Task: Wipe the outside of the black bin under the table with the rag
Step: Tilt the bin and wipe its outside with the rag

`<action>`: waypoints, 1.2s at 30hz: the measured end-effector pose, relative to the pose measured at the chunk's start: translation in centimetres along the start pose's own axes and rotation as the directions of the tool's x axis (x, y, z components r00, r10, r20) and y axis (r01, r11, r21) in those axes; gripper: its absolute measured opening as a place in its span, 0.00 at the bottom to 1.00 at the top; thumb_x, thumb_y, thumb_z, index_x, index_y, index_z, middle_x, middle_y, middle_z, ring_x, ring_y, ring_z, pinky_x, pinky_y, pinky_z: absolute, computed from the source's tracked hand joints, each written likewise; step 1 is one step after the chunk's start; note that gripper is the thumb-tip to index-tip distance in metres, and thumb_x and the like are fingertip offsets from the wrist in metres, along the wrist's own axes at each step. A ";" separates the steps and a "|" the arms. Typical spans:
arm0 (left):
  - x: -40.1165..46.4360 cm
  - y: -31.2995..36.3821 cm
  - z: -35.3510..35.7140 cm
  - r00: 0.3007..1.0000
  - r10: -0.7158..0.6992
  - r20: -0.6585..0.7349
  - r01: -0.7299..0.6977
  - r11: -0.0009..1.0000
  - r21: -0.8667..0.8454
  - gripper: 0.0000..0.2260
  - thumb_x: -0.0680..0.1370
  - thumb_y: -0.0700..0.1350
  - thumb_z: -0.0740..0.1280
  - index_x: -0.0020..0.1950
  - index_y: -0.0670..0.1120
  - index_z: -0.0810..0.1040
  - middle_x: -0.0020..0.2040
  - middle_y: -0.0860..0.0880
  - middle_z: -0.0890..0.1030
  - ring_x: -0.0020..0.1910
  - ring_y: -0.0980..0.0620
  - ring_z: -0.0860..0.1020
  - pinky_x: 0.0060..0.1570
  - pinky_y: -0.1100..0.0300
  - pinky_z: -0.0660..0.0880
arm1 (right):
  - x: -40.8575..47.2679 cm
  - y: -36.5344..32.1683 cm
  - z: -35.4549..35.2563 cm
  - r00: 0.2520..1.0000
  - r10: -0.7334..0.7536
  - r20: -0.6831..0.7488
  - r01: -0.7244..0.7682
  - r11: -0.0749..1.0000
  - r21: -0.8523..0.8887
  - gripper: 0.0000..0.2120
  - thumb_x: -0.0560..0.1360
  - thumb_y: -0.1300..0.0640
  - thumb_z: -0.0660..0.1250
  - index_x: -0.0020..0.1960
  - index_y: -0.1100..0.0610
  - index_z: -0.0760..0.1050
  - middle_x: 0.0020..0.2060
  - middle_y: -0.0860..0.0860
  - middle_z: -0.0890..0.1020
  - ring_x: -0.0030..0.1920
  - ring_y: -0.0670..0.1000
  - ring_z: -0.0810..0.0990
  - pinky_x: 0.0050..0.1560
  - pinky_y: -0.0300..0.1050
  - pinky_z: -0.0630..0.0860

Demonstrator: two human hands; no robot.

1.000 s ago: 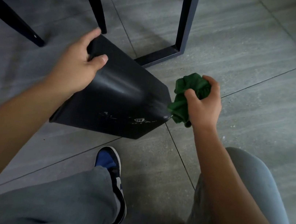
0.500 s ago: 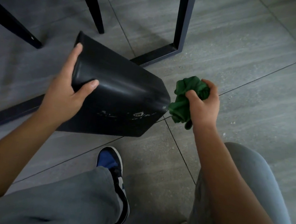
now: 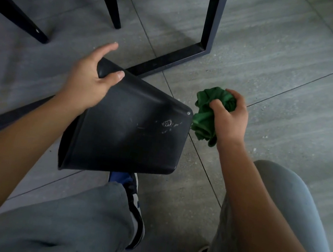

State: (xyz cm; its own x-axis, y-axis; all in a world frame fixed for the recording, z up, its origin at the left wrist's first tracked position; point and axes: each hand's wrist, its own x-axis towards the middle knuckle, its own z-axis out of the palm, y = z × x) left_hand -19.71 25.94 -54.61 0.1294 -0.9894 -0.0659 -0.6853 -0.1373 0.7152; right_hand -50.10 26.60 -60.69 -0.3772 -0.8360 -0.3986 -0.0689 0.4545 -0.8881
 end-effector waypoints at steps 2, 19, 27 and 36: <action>0.3 -0.3 -0.1 1.000 -0.008 0.020 0.009 1.000 -0.025 0.30 0.82 0.47 0.72 0.82 0.57 0.66 0.79 0.62 0.65 0.77 0.67 0.59 0.78 0.65 0.57 | 0.1 0.3 0.2 1.000 0.008 0.012 -0.008 1.000 0.007 0.23 0.70 0.53 0.72 0.65 0.46 0.76 0.54 0.49 0.83 0.53 0.53 0.86 0.53 0.55 0.86; -2.9 -1.3 -0.7 0.987 -0.014 0.159 0.001 0.997 0.081 0.36 0.85 0.53 0.66 0.82 0.70 0.45 0.73 0.46 0.79 0.69 0.46 0.80 0.71 0.42 0.74 | 0.8 0.3 0.5 0.988 -0.150 -0.032 0.141 0.972 -0.186 0.23 0.74 0.57 0.72 0.67 0.45 0.76 0.51 0.45 0.81 0.52 0.49 0.82 0.55 0.48 0.83; -3.7 -1.2 -1.1 0.926 -0.088 0.366 0.162 0.971 -0.176 0.43 0.84 0.36 0.67 0.80 0.74 0.48 0.67 0.68 0.76 0.69 0.67 0.76 0.69 0.57 0.74 | 2.4 2.8 3.2 0.964 -0.262 -0.048 0.225 0.896 -0.383 0.30 0.72 0.65 0.67 0.70 0.44 0.73 0.64 0.50 0.81 0.61 0.58 0.77 0.60 0.59 0.79; -5.3 -2.6 -0.6 0.967 -0.157 0.202 0.209 0.940 -0.270 0.30 0.88 0.42 0.60 0.76 0.74 0.53 0.81 0.57 0.67 0.75 0.64 0.71 0.79 0.51 0.66 | 6.3 6.4 5.7 0.999 -0.042 0.005 0.042 0.963 -0.268 0.26 0.78 0.60 0.68 0.73 0.44 0.73 0.65 0.53 0.82 0.64 0.58 0.81 0.61 0.49 0.80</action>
State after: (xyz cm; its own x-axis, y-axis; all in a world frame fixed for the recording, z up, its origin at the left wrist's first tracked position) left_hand -18.17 31.55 -55.71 0.0878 -0.9446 -0.3163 -0.4234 -0.3228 0.8465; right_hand -47.67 22.47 -70.25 -0.3697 -0.8557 -0.3620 -0.3296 0.4850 -0.8100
